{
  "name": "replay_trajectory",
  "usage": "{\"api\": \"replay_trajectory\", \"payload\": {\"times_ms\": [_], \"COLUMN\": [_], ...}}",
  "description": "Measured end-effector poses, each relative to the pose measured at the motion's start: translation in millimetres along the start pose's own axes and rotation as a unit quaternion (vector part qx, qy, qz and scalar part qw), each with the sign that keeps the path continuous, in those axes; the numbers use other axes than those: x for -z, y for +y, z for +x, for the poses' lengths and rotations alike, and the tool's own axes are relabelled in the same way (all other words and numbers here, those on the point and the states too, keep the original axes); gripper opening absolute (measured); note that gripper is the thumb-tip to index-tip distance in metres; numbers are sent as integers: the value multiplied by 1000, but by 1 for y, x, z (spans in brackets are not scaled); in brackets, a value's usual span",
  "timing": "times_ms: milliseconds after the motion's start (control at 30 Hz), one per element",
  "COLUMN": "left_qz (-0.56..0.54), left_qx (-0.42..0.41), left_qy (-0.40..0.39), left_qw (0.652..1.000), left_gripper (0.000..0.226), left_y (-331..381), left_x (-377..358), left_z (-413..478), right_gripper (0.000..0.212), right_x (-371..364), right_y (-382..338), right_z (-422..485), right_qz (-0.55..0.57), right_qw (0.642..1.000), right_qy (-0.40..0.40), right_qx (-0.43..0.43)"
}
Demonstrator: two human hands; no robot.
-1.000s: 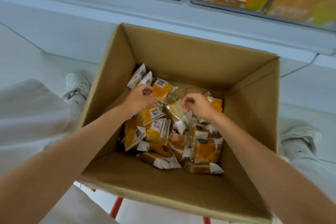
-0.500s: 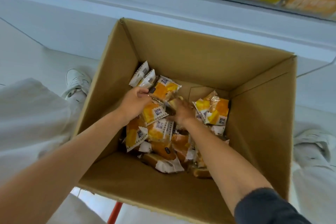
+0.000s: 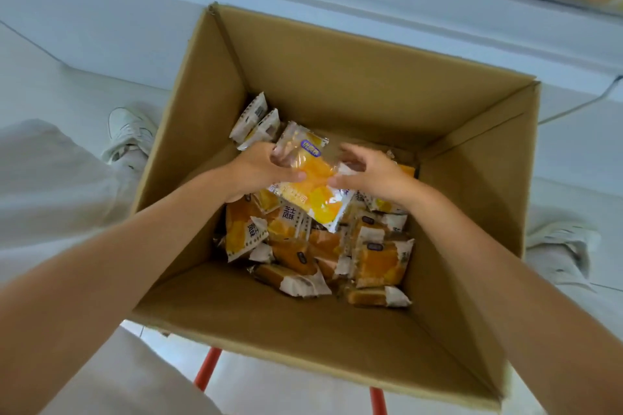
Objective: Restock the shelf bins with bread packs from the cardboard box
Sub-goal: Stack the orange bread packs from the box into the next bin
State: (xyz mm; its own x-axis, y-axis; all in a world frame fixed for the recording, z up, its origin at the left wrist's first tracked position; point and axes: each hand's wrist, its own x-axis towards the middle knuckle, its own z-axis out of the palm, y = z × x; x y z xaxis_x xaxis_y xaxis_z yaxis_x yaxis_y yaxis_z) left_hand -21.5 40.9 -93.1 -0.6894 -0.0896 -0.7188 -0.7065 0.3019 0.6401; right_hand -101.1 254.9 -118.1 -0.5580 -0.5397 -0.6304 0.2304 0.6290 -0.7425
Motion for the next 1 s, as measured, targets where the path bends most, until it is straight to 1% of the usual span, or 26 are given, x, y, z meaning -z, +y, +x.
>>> {"api": "replay_trajectory", "payload": {"times_ms": [33, 67, 100, 133, 167, 200, 233, 267, 300, 367, 433, 500, 533, 600, 667, 733, 833, 867, 933, 967, 1000], "left_qz": [-39, -84, -127, -162, -188, -209, -223, -235, -245, -253, -235, -232, -240, -267, -295, -311, -283, -262, -215, -196, -181], "left_qx": [-4, -8, -13, -13, -14, -8, -1, 9, 11, 2, -13, -22, -27, -44, -60, -74, -85, -89, -91, -93, -101], "left_qy": [43, 88, 122, 143, 149, 145, 134, 120, 105, 94, 93, 92, 98, 127, 146, 102, -21, -69, -148, -172, -184], "left_qw": [998, 993, 984, 976, 971, 967, 965, 964, 964, 963, 967, 968, 966, 954, 943, 942, 955, 959, 961, 961, 961], "left_gripper": [25, 24, 21, 20, 24, 27, 29, 29, 30, 34, 37, 36, 35, 32, 31, 30, 30, 38, 68, 75, 72], "left_y": [-6, -10, -15, -16, -19, -21, -22, -25, -27, -27, -26, -20, -15, -7, 3, 13, 34, 42, 58, 65, 72], "left_x": [3, 6, 10, 13, 15, 16, 16, 16, 16, 18, 20, 19, 18, 15, 13, 13, 12, 10, 6, 3, 0], "left_z": [-2, -5, -8, -15, -18, -22, -25, -28, -30, -35, -38, -41, -44, -46, -51, -58, -71, -77, -86, -89, -93], "right_gripper": [94, 93, 83, 68, 58, 59, 65, 66, 58, 40, 33, 19, 15, 22, 24, 23, 24, 27, 28, 26, 26], "right_x": [-4, -11, -24, -42, -61, -83, -101, -117, -126, -126, -99, -55, -33, 9, 40, 59, 67, 64, 53, 49, 45], "right_y": [12, 24, 35, 46, 55, 59, 62, 65, 67, 69, 57, 29, 10, -23, -48, -71, -101, -111, -130, -137, -143], "right_z": [-2, -4, -5, -4, -3, -4, -5, -6, -6, -3, -8, -21, -32, -53, -72, -87, -102, -105, -108, -110, -112], "right_qz": [9, 30, 45, 28, -4, -38, -72, -102, -115, -126, -119, -42, 4, 79, 101, 93, 12, -19, -76, -102, -118], "right_qw": [999, 997, 995, 996, 996, 991, 984, 980, 979, 983, 988, 998, 999, 995, 992, 992, 995, 994, 988, 983, 978], "right_qy": [32, 50, 46, 20, -23, -71, -110, -124, -127, -99, -57, -17, 8, 60, 79, 73, 50, 51, 67, 73, 75], "right_qx": [-25, -53, -75, -85, -91, -105, -122, -121, -111, -90, -76, -52, -40, -17, 19, 39, 80, 91, 119, 135, 152]}}
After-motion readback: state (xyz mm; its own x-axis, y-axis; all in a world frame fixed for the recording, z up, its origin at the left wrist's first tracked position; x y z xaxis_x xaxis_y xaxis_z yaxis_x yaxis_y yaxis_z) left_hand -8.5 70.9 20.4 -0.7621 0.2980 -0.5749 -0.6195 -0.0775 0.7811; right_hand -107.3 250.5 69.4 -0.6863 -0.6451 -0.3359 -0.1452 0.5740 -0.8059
